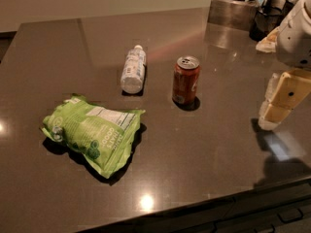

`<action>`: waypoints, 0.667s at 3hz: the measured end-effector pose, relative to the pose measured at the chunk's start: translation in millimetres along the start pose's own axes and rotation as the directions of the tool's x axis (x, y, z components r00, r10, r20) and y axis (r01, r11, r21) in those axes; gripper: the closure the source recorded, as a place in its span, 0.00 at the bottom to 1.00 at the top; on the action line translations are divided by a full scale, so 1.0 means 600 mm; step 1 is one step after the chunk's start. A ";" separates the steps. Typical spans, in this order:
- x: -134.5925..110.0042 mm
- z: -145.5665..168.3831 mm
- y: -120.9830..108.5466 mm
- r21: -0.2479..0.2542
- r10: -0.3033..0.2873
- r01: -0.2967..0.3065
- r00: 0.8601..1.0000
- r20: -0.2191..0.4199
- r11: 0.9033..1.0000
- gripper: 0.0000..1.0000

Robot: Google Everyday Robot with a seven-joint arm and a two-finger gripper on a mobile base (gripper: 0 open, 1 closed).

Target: Move coke can near green rice chip bag

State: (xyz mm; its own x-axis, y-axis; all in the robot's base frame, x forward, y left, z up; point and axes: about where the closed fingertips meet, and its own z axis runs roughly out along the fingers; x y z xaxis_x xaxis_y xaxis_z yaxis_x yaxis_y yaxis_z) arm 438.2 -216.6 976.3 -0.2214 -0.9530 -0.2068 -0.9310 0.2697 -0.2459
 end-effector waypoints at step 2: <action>-0.029 0.027 -0.021 -0.023 0.046 -0.044 0.995 0.091 0.999 0.00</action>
Offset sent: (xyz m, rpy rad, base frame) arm 0.0351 0.0263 -0.0185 0.1868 0.0199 -0.0257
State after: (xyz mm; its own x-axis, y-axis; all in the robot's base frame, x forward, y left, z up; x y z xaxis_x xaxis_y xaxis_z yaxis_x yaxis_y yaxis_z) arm 458.4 -201.2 967.7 -0.2365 -0.9232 -0.3028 -0.9268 0.3079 -0.2151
